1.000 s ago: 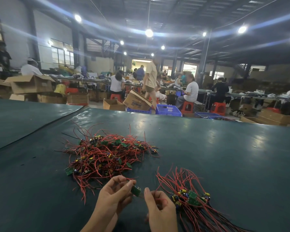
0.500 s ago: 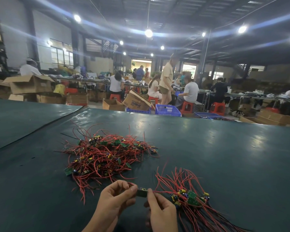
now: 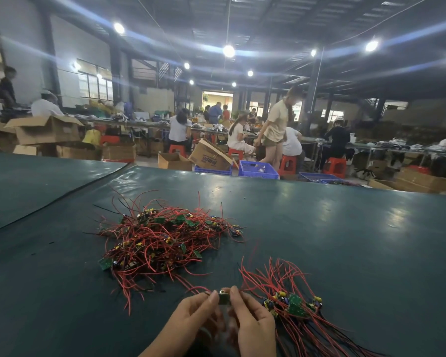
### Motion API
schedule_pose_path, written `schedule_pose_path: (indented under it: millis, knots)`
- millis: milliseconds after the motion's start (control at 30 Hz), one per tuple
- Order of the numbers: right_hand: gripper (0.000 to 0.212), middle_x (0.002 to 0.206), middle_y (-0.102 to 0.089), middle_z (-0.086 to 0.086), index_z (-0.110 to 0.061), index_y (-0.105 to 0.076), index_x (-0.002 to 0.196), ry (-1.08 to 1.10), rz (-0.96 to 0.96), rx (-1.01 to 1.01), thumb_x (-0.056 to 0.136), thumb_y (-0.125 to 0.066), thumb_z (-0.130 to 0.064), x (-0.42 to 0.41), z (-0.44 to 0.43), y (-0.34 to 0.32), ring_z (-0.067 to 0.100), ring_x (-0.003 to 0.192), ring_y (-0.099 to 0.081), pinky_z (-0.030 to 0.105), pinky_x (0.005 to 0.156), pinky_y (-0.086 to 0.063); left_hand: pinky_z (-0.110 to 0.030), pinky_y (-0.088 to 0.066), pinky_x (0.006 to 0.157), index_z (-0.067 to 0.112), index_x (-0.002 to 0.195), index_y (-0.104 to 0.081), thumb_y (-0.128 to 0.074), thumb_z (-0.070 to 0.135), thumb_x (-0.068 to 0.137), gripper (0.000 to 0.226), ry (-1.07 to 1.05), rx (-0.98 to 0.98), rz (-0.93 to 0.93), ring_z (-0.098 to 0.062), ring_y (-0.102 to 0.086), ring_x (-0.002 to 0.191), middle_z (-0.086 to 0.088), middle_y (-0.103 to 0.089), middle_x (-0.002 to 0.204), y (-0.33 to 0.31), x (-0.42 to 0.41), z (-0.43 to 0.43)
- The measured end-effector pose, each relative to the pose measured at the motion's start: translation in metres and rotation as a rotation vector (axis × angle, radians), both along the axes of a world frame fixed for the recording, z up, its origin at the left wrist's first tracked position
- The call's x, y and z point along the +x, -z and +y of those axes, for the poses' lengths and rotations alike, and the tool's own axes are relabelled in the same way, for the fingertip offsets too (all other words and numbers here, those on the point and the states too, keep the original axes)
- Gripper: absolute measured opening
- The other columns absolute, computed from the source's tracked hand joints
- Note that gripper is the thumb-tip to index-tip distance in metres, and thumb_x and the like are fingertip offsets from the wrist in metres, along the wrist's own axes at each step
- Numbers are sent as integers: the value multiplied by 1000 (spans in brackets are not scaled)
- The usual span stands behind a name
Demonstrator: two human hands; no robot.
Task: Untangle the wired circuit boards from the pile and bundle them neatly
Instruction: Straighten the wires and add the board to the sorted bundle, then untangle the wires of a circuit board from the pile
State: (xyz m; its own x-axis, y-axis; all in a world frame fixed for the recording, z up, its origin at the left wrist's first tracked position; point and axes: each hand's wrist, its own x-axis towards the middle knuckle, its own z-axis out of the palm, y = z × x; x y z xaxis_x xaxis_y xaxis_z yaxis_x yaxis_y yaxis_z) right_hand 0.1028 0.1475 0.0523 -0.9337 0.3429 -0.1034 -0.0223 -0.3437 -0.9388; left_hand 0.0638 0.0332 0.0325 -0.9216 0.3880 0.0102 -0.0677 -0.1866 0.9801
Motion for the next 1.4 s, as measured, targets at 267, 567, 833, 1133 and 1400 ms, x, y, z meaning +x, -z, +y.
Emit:
schedule_pose_path:
  millis: [267, 567, 833, 1133, 1400]
  knots:
    - [34, 41, -55, 3, -6, -74, 54, -87, -10, 24, 87, -66, -4, 3, -7, 0, 4, 33, -47, 14, 37, -36, -29, -40, 53, -7, 67, -59, -56, 43, 83, 52, -194, -108, 296, -20, -50, 51, -12, -52, 51, -1, 3, -2]
    - [31, 53, -65, -2, -19, -79, 62, 11, -25, 37, 89, -66, -10, -5, -6, 4, 13, 55, -56, 27, 60, -44, -27, -36, 48, 15, 58, -69, -55, 32, 89, 38, -325, -264, 502, -8, -43, 43, 0, -48, 44, -1, 7, 1]
    - [37, 42, -51, -7, -14, -76, 57, 211, -63, -201, 91, -63, -12, -15, 26, 4, 3, 30, -33, 16, 31, -29, -29, -37, 49, 4, 45, -46, -52, 42, 85, 55, -374, -306, 530, -12, -44, 42, -3, -46, 44, -1, 4, -3]
    - [27, 41, -45, -4, -8, -75, 65, 195, -35, -62, 87, -67, -22, -11, 16, 6, 6, 31, -30, 19, 32, -27, -25, -41, 52, 13, 44, -50, -50, 42, 85, 50, -405, -196, 447, -14, -47, 45, -2, -47, 45, 2, 0, -6]
    - [36, 60, -71, 9, -21, -76, 52, 54, 55, 109, 86, -69, -11, -6, -20, 12, 3, 51, -62, 10, 53, -45, -25, -41, 50, 6, 55, -59, -56, 40, 86, 46, -311, -282, 470, -13, -51, 44, -3, -54, 46, 8, -1, -3]
